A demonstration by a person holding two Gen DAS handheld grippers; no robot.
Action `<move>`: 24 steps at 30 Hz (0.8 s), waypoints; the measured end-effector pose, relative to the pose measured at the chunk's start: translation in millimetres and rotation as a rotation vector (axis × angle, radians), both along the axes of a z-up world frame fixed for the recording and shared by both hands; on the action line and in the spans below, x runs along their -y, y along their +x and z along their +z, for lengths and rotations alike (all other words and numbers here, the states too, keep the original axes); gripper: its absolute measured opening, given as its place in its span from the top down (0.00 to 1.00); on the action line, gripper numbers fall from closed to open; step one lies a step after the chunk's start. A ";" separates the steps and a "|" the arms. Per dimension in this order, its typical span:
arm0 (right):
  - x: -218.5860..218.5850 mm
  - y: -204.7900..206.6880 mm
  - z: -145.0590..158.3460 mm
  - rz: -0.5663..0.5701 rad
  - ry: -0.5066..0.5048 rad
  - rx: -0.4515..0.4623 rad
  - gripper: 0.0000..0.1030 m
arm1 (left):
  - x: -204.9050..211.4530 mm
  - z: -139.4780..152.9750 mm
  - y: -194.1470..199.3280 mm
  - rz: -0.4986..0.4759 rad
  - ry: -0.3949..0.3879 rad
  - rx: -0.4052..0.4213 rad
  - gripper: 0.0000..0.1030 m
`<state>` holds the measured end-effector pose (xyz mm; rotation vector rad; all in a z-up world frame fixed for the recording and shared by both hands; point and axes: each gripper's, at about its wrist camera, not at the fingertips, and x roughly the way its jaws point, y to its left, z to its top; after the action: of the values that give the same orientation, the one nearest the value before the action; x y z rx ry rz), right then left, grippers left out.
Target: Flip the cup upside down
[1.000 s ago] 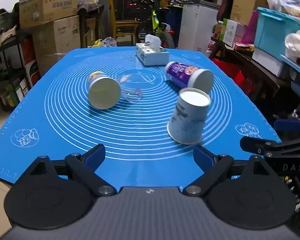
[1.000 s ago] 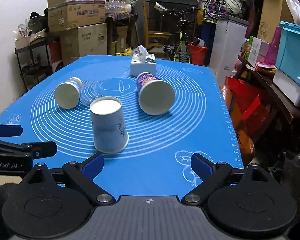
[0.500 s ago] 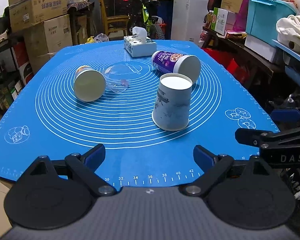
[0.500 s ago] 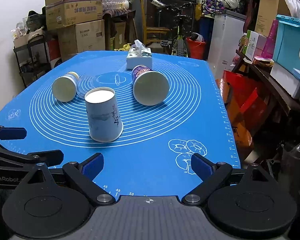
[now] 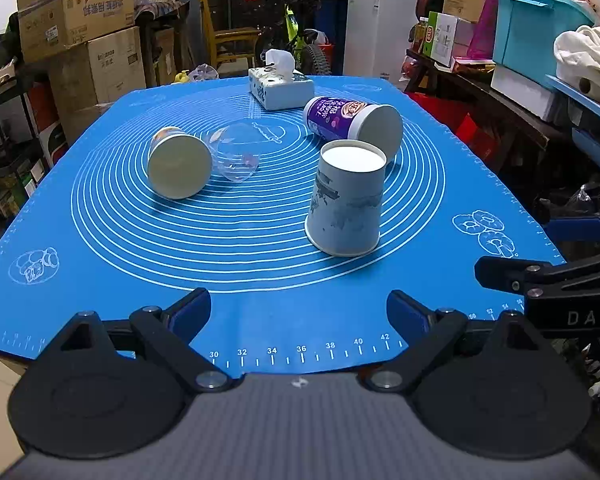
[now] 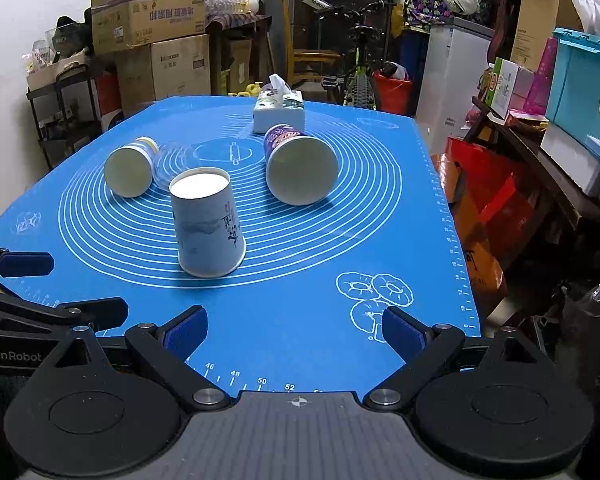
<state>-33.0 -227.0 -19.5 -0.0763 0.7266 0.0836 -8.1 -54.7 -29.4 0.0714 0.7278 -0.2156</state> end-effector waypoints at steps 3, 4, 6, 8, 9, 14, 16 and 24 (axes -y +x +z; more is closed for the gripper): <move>-0.2 -0.2 -0.2 -0.001 0.000 -0.001 0.08 | -0.7 -0.3 -0.2 0.001 0.001 -0.001 0.09; -0.1 -0.3 -0.2 -0.001 0.000 0.000 0.08 | -0.7 -0.3 -0.1 0.000 0.000 -0.001 0.09; 0.1 -0.2 -0.2 0.000 0.000 -0.001 0.08 | -0.7 -0.3 -0.2 0.000 0.001 -0.001 0.09; 0.1 -0.2 -0.1 0.000 0.000 -0.001 0.08 | -0.4 -0.5 -0.4 0.000 0.002 0.000 0.09; 0.1 -0.2 -0.1 0.000 -0.001 -0.001 0.08 | -0.6 -0.7 -0.9 -0.001 0.002 0.000 0.09; -0.1 -0.3 -0.8 -0.002 0.000 -0.002 0.08 | 0.3 -1.2 -0.4 -0.004 0.005 -0.002 0.09; 1.4 -1.1 -2.5 -0.002 0.002 -0.005 0.08 | 0.6 -1.5 -0.7 -0.004 0.009 -0.003 0.09; 2.5 -1.9 -3.3 -0.002 0.001 -0.015 0.08 | 1.9 -2.1 -0.6 -0.003 0.014 -0.007 0.09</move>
<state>-34.9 -229.5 -22.8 -0.0736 0.7418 0.0825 -8.7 -56.6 -31.5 0.0853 0.7366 -0.2135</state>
